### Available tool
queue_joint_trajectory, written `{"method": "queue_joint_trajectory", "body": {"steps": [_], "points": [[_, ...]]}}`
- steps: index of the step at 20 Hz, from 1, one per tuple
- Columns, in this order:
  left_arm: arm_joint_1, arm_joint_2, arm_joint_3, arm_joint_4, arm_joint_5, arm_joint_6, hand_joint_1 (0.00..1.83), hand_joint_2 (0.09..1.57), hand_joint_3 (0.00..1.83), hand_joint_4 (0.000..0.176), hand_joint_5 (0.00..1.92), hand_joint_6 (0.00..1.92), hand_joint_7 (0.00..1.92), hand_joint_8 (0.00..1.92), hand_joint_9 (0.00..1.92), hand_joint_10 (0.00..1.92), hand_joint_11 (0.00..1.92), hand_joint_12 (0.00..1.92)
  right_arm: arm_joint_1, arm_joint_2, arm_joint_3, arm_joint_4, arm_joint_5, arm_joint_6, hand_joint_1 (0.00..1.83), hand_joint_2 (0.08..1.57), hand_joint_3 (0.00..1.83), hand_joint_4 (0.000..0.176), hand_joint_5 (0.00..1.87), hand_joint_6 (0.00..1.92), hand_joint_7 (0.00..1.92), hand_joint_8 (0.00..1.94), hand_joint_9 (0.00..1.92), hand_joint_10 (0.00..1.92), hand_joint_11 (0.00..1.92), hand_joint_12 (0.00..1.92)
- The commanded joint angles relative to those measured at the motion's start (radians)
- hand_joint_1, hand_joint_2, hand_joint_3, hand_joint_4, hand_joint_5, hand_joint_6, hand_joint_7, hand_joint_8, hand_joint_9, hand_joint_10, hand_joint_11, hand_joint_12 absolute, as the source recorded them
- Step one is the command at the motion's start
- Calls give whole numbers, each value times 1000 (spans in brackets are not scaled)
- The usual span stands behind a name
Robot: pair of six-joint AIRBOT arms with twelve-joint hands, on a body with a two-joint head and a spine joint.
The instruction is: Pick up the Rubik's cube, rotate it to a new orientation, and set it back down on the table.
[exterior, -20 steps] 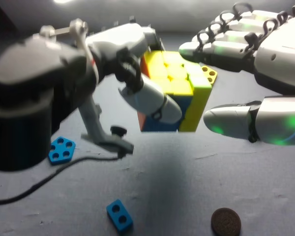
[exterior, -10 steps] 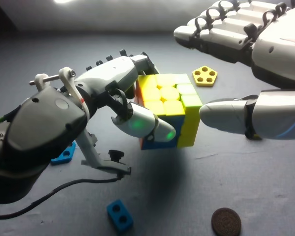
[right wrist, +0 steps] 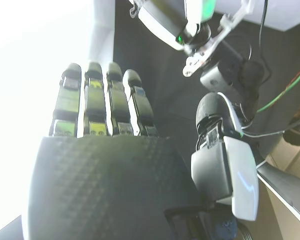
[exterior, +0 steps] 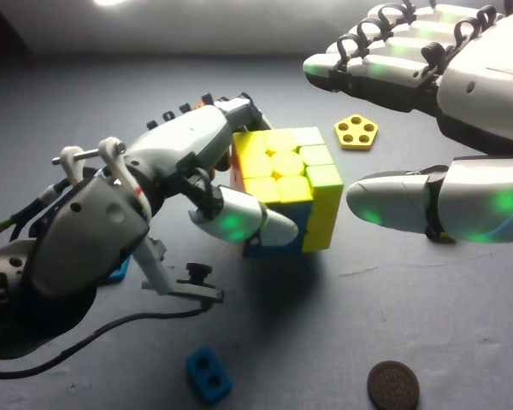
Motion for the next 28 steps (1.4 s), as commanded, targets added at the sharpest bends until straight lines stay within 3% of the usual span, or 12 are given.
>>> {"method": "queue_joint_trajectory", "body": {"steps": [1, 3, 6, 9, 11, 13, 14, 15, 18, 20, 23, 28], "points": [[-4, 1, 1, 61, -106, -21, 1039, 1402, 0, 0, 540, 1622, 454, 1874, 245, 1921, 319, 1921, 16, 3, -3, -15, 101, -1, 0, 1263, 5, 0, 57, 18, 105, 18, 88, 56, 24, 19], [13, 0, 2, 64, -131, -38, 1056, 1394, 0, 0, 572, 1578, 444, 1885, 237, 1921, 305, 1921, 16, 3, -4, -15, 101, -1, 0, 1265, 6, 0, 61, 19, 112, 19, 92, 56, 15, 19], [40, 1, 2, 75, -152, -62, 1034, 1336, 0, 0, 579, 1601, 155, 1916, 210, 1921, 286, 1921, 15, 3, -4, -15, 101, -1, 0, 1269, 6, 0, 73, 23, 112, 14, 95, 54, 13, 27], [62, 6, -5, 80, -153, -72, 1026, 1406, 8, 0, 532, 1656, 418, 1891, 218, 1921, 279, 1921, 13, 3, -5, -15, 99, -1, 0, 1265, 4, 0, 66, 19, 107, 10, 85, 47, 0, 29], [70, 10, -10, 78, -153, -72, 1045, 1322, 0, 0, 605, 1560, 222, 1836, 225, 1908, 248, 1921, 11, 3, -5, -15, 94, 1, 0, 1273, 7, 0, 51, 12, 97, 5, 67, 38, 0, 27], [71, 11, -10, 78, -153, -72, 1186, 1159, 0, 0, 168, 1643, 187, 1722, 199, 1829, 188, 1921, 9, 3, -5, -15, 87, 2, 0, 1276, 8, 0, 56, 14, 100, 5, 68, 37, 1, 26], [71, 11, -11, 77, -153, -72, 1132, 1170, 0, 0, 82, 1576, 149, 1648, 174, 1755, 134, 1921, 8, 3, -5, -15, 84, 3, 0, 1279, 3, 0, 62, 13, 123, 2, 96, 38, 0, 96], [70, 11, -13, 76, -153, -72, 1134, 1151, 0, 0, 94, 1311, 144, 1567, 196, 1668, 132, 1910, 7, 3, -5, -15, 77, 5, 0, 1278, 1, 0, 60, 10, 126, 0, 96, 33, 0, 133], [71, 12, -16, 72, -161, -70, 1010, 1150, 0, 0, 170, 790, 139, 1275, 186, 1407, 28, 1759, 5, 3, -5, -15, 70, 9, 0, 1277, 0, 0, 53, 15, 117, 7, 90, 24, 7, 12], [71, 13, -16, 71, -161, -70, 922, 1153, 0, 0, 236, 501, 262, 763, 221, 1070, 0, 1583, 4, 3, -5, -15, 70, 10, 0, 1279, 0, 0, 62, 19, 123, 9, 95, 25, 0, 0], [67, 17, -20, 68, -161, -63, 847, 1070, 0, 0, 164, 82, 309, 65, 255, 308, 0, 1188, 4, 3, -5, -15, 68, 11, 0, 1272, 0, 0, 48, 12, 116, 5, 82, 18, 18, 9], [54, 30, -28, 60, -161, -49, 853, 946, 0, 0, 66, 2, 142, 1, 167, 24, 0, 727, 5, 2, -4, -15, 69, 2, 0, 1285, 0, 0, 78, 12, 123, 0, 89, 7, 1, 173]]}}
